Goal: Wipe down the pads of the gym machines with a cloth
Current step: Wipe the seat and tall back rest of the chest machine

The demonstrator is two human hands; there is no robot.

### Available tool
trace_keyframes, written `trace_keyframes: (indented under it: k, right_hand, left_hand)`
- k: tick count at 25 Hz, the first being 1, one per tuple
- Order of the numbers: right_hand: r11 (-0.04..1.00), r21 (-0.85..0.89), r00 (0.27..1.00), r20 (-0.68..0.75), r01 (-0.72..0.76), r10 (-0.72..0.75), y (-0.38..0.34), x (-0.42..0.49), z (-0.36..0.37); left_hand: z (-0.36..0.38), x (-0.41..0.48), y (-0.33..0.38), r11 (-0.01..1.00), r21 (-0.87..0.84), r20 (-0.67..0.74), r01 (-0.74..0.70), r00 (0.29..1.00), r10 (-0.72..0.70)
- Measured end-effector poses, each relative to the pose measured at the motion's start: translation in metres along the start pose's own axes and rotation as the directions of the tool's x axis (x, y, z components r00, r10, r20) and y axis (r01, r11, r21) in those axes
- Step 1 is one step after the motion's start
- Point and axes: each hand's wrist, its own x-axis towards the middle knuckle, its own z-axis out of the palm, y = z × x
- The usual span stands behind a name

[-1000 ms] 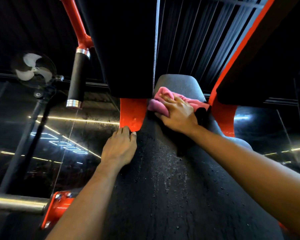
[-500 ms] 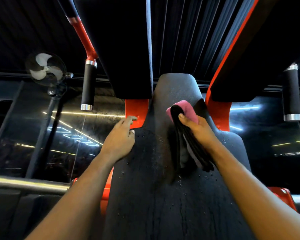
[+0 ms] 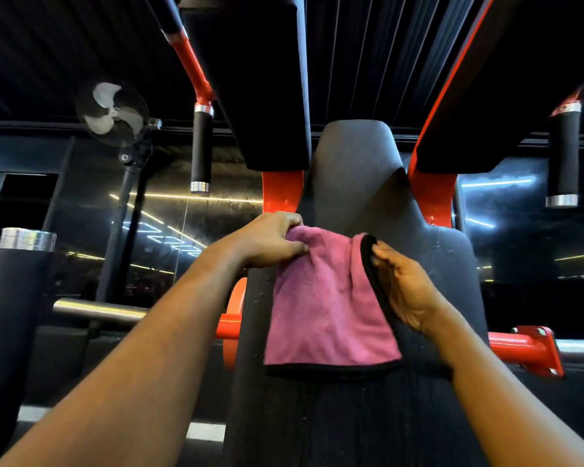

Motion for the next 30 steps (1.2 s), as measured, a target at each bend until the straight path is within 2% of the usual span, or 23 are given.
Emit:
trace_keyframes:
  k: [2, 4, 6, 8, 9, 10, 11, 12, 13, 14, 15, 16, 17, 19, 21, 24, 25, 27, 28, 30]
  right_hand:
    - [0.994, 0.036, 0.995, 0.006, -0.100, 0.100, 0.008, -0.001, -0.009]
    - [0.988, -0.081, 0.988, 0.071, -0.132, 0.138, 0.015, -0.004, -0.010]
    - [0.924, -0.373, 0.973, 0.170, -0.084, 0.157, 0.015, -0.007, -0.005]
    - [0.762, -0.647, 0.976, 0.160, -0.010, 0.149, 0.014, 0.007, -0.013]
    - [0.699, -0.715, 0.991, 0.078, -0.020, 0.109, 0.010, 0.014, -0.014]
    - [0.637, -0.768, 0.997, -0.067, -0.070, 0.029, 0.005, 0.019, -0.014]
    - [0.580, -0.806, 0.963, -0.235, -0.118, -0.131, 0.002, 0.022, -0.011]
    - [0.525, -0.841, 0.863, -0.358, -0.132, -0.356, 0.004, 0.018, -0.003]
    - [0.456, -0.885, 0.738, -0.372, -0.098, -0.563, 0.014, 0.009, 0.012]
    - [0.387, -0.922, 0.652, -0.310, -0.027, -0.692, 0.028, -0.004, 0.031]
    - [0.360, -0.932, 0.638, -0.249, 0.047, -0.728, 0.042, -0.019, 0.051]
    - [0.364, -0.927, 0.672, -0.211, 0.094, -0.710, 0.057, -0.027, 0.067]
    - [0.381, -0.919, 0.704, -0.207, 0.098, -0.680, 0.071, -0.029, 0.078]
    - [0.440, -0.897, 0.716, -0.276, 0.048, -0.642, 0.083, -0.010, 0.082]
    - [0.480, -0.877, 0.660, -0.347, 0.023, -0.666, 0.077, 0.022, 0.074]
    - [0.365, -0.931, 0.537, -0.295, 0.026, -0.791, 0.059, 0.071, 0.054]
    - [0.310, -0.951, 0.527, -0.261, 0.005, -0.809, 0.048, 0.091, 0.043]
    - [0.156, -0.987, 0.558, -0.151, -0.039, -0.816, 0.015, 0.133, 0.019]
    - [0.074, -0.996, 0.625, -0.091, -0.054, -0.775, -0.002, 0.155, 0.006]
    - [-0.057, -0.996, 0.814, -0.025, -0.071, -0.581, -0.031, 0.191, -0.017]
  left_hand:
    - [-0.001, 0.002, 0.003, 0.999, 0.038, -0.006, 0.004, 1.000, -0.004]
    - [0.003, 0.009, 0.008, 0.997, 0.076, 0.002, -0.005, 1.000, 0.005]
    - [0.006, 0.016, 0.012, 0.995, 0.100, -0.008, -0.020, 1.000, 0.021]
    - [0.005, 0.020, 0.011, 0.992, 0.129, -0.027, -0.014, 0.999, 0.017]
    - [0.004, 0.021, 0.008, 0.989, 0.149, -0.034, 0.000, 0.999, 0.006]
    - [0.004, 0.023, 0.006, 0.987, 0.160, -0.051, 0.015, 0.999, -0.007]
    - [0.004, 0.026, 0.006, 0.988, 0.154, -0.082, 0.028, 0.997, -0.016]
    - [0.004, 0.031, 0.009, 0.991, 0.132, -0.117, 0.031, 0.993, -0.015]
    - [0.005, 0.037, 0.014, 0.994, 0.103, -0.157, 0.021, 0.988, -0.005]
    - [0.006, 0.046, 0.021, 0.997, 0.083, -0.187, -0.007, 0.982, 0.022]
    - [0.006, 0.055, 0.030, 0.995, 0.083, -0.200, -0.046, 0.978, 0.062]
    - [0.006, 0.064, 0.039, 0.991, 0.104, -0.187, -0.090, 0.976, 0.108]
    - [0.006, 0.071, 0.050, 0.980, 0.144, -0.156, -0.139, 0.975, 0.161]
    - [0.004, 0.081, 0.070, 0.946, 0.219, -0.086, -0.241, 0.961, 0.264]
    - [0.004, 0.084, 0.080, 0.931, 0.188, -0.141, -0.311, 0.930, 0.339]
    - [0.004, 0.077, 0.067, 0.914, 0.008, -0.392, -0.407, 0.839, 0.377]
    - [0.005, 0.076, 0.055, 0.914, 0.007, -0.441, -0.407, 0.819, 0.368]
    - [0.010, 0.074, 0.021, 0.951, 0.057, -0.457, -0.304, 0.839, 0.295]
    - [0.013, 0.074, 0.002, 0.971, 0.088, -0.444, -0.221, 0.864, 0.237]
    - [0.023, 0.077, -0.035, 0.989, 0.145, -0.416, -0.036, 0.904, 0.095]
